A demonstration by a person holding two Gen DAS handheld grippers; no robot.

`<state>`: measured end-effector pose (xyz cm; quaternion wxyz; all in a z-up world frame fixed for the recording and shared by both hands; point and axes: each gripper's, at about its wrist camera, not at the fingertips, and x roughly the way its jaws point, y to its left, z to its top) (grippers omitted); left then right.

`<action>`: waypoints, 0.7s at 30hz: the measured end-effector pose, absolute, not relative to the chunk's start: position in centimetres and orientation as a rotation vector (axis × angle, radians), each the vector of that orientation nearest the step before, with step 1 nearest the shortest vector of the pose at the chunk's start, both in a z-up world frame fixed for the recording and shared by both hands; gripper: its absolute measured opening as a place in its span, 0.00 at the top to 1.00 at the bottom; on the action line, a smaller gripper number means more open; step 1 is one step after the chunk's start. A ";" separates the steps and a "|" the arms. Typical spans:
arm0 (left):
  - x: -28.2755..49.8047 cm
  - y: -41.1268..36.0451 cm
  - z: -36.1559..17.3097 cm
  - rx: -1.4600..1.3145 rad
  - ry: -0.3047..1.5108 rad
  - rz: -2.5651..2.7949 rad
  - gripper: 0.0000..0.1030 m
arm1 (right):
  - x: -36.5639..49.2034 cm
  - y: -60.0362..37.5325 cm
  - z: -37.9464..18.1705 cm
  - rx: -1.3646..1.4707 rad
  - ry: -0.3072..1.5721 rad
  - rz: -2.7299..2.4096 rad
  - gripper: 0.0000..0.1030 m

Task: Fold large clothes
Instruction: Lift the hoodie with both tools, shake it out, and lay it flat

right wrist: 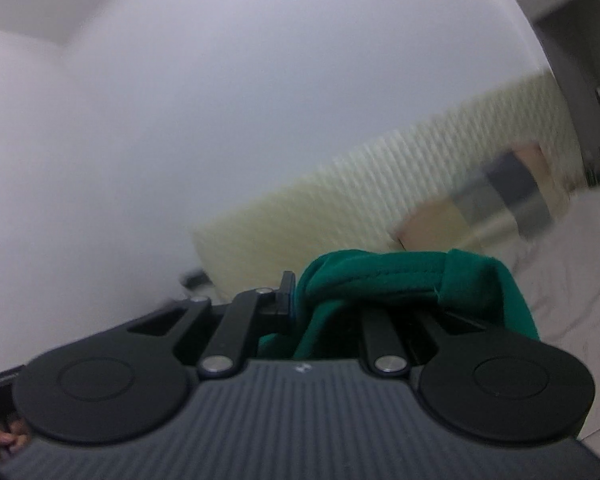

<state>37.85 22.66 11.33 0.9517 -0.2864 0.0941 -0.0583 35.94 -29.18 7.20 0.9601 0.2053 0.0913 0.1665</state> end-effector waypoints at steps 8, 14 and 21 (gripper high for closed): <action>57.4 26.0 -9.5 -0.570 0.409 0.015 0.95 | 56.7 -26.6 -9.7 0.355 0.378 0.256 0.85; 67.5 28.1 -21.2 -0.544 0.586 0.043 0.94 | 63.3 -25.4 -19.6 0.300 0.496 0.239 0.85; 70.4 28.4 -26.2 -0.493 0.696 0.050 0.94 | 64.5 -25.3 -25.9 0.294 0.611 0.254 0.85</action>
